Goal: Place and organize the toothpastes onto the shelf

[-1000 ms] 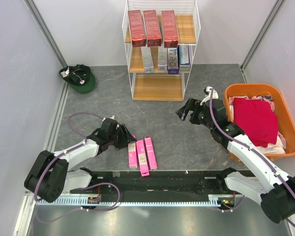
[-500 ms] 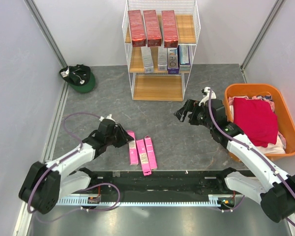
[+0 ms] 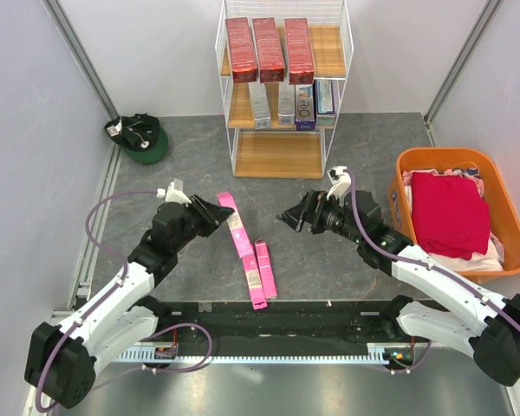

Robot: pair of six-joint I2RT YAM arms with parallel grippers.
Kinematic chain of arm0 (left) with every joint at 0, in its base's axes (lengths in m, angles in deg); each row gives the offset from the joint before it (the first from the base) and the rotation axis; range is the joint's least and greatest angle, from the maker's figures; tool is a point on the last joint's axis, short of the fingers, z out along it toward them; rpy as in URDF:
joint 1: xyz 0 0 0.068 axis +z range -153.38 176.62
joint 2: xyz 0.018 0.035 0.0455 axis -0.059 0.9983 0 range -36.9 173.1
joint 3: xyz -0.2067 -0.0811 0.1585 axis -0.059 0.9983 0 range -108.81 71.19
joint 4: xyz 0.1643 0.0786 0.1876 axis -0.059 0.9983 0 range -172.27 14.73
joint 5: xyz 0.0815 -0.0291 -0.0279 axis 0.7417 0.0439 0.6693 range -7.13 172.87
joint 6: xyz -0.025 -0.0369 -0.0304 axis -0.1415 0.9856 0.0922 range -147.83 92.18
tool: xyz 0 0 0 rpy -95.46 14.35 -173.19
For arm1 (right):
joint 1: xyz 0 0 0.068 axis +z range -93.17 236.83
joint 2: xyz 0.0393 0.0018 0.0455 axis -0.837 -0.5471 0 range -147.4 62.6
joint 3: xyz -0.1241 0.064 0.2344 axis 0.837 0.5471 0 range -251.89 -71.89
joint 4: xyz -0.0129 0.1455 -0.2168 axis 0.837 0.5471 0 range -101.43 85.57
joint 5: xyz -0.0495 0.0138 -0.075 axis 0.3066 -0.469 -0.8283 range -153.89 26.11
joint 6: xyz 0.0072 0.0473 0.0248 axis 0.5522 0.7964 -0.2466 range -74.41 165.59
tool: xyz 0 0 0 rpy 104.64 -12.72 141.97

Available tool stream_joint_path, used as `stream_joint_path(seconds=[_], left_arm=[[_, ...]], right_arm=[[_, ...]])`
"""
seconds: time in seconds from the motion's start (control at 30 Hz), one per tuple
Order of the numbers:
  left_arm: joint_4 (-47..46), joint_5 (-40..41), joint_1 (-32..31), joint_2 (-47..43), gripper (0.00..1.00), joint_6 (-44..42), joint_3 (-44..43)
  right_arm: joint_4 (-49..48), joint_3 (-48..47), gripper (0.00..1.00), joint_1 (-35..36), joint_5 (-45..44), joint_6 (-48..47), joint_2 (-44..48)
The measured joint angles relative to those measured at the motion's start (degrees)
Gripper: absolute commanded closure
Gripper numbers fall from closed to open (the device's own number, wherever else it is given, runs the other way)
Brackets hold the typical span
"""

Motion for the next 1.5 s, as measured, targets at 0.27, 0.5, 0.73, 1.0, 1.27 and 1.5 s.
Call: stream_joint_path(seconds=[0.27, 0.5, 0.73, 1.0, 1.27, 1.5], left_arm=[[-21.51, 0.74, 0.15, -0.57, 0.75, 10.86, 5.73], [-33.75, 1.42, 0.35, 2.49, 0.75, 16.13, 7.82], [-40.24, 0.87, 0.35, 5.31, 0.76, 18.45, 7.82], [-43.76, -0.72, 0.35, 6.95, 0.77, 19.76, 7.82], [-46.12, -1.84, 0.35, 7.67, 0.76, 21.00, 7.82], [-46.93, -1.55, 0.61, 7.65, 0.33, 21.18, 8.46]], right_arm=[[-13.05, 9.46, 0.02, 1.36, 5.14, 9.18, 0.20], [-24.76, 11.26, 0.08, 2.27, 9.38, 14.19, -1.75], [-30.95, 11.23, 0.17, 5.11, 12.63, 15.98, -9.49], [-34.51, 11.08, 0.25, 6.49, 12.59, 16.15, -11.37], [-38.49, 8.70, 0.61, 6.49, 12.13, 16.31, -15.32], [-39.45, 8.57, 0.77, 6.58, 11.82, 16.48, -16.13]])
